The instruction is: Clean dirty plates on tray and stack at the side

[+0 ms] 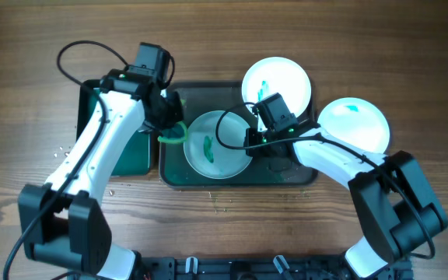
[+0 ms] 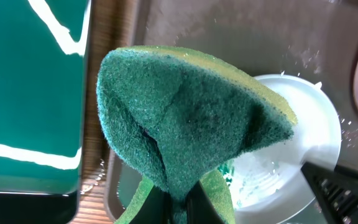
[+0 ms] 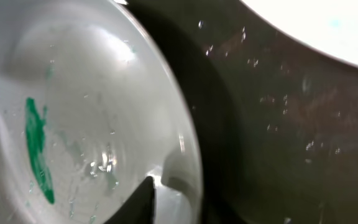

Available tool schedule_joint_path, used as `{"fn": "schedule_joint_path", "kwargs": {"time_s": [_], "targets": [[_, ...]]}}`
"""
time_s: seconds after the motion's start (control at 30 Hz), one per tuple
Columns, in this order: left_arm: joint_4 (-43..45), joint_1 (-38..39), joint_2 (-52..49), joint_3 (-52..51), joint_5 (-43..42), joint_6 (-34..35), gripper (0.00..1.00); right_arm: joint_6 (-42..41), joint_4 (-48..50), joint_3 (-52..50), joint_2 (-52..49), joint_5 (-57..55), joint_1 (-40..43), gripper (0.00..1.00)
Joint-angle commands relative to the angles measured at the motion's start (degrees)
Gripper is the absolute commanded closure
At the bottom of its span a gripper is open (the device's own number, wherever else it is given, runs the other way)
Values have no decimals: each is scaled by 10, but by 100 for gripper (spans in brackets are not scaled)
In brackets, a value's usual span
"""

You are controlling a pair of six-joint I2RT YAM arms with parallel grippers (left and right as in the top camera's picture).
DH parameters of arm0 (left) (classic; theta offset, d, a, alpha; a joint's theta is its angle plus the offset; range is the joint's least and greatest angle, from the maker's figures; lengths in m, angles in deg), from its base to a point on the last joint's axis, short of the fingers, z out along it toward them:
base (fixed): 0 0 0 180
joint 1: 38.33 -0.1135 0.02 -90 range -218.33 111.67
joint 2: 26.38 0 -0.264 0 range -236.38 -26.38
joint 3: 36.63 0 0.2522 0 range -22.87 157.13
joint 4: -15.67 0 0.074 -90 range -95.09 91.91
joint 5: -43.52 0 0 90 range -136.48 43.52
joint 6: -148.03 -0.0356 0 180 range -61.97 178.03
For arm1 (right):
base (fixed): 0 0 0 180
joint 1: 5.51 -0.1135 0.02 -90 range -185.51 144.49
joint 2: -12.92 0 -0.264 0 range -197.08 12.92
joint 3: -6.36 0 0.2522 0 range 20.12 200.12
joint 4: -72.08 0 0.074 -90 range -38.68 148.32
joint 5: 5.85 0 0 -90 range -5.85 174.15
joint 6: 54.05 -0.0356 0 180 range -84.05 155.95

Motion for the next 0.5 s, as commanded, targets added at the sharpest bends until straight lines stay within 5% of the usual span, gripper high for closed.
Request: {"fn": "schedule_joint_path", "kwargs": {"time_s": [0.0,0.1,0.47], "targets": [[6,16,-13,9,-11,-9,96,16,-2,1,-27,-6,1,85],[14,33,-26,9,-12,-6,96,13,-2,1,-27,-5,1,96],[47,99,-131,9,-36,38,96,-11,-9,1,-27,-4,1,96]]}}
